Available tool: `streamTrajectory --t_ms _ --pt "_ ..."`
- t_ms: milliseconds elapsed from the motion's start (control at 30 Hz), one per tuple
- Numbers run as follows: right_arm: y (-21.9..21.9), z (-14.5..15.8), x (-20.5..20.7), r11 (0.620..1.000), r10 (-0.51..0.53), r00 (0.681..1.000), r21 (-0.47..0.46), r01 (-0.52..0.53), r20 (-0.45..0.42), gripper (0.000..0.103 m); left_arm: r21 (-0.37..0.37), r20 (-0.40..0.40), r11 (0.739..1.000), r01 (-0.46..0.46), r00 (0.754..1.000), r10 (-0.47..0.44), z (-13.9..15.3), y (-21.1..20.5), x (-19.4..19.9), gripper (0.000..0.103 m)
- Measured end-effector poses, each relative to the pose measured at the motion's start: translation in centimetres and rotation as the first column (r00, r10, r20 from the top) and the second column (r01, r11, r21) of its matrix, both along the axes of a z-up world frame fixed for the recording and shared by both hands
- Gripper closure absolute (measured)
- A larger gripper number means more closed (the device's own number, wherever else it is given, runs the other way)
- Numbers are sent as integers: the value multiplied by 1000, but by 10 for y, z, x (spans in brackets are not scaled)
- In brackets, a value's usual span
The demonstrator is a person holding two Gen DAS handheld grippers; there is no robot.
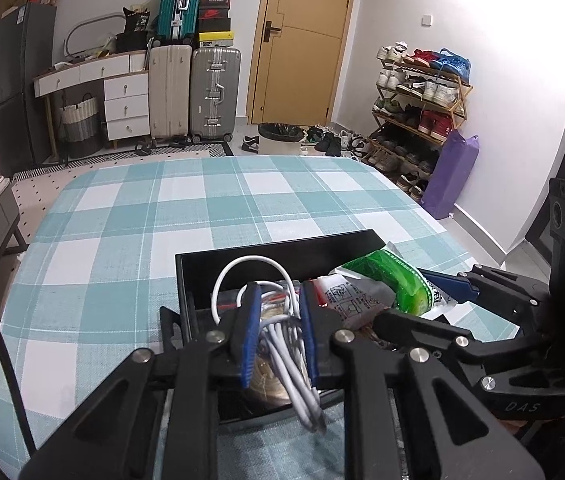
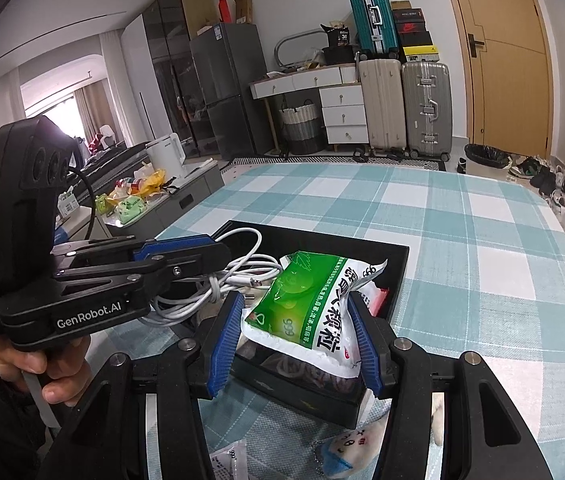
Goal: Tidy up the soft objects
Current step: 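Lower the cable and green packet into the black box and open both tools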
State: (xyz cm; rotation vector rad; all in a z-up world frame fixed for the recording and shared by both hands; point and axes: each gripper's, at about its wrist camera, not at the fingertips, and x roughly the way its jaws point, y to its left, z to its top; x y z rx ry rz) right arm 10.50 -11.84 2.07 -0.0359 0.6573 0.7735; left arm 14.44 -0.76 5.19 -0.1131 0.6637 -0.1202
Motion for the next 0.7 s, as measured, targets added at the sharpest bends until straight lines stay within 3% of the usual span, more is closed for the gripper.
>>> streamTrajectory --t_ms 200,533,700 --pt "6 -3 4 1000 8 1000 -19 -8 5 51 -31 -9 999 -28 1000 28 -9 7 5 85" --pt "15 -8 13 999 8 1000 -53 -7 14 51 2 -33 999 -51 998 51 -19 8 11 82" --pt "13 -9 15 999 1 1000 -51 0 17 44 55 -61 998 -30 998 34 -20 2 12 69"
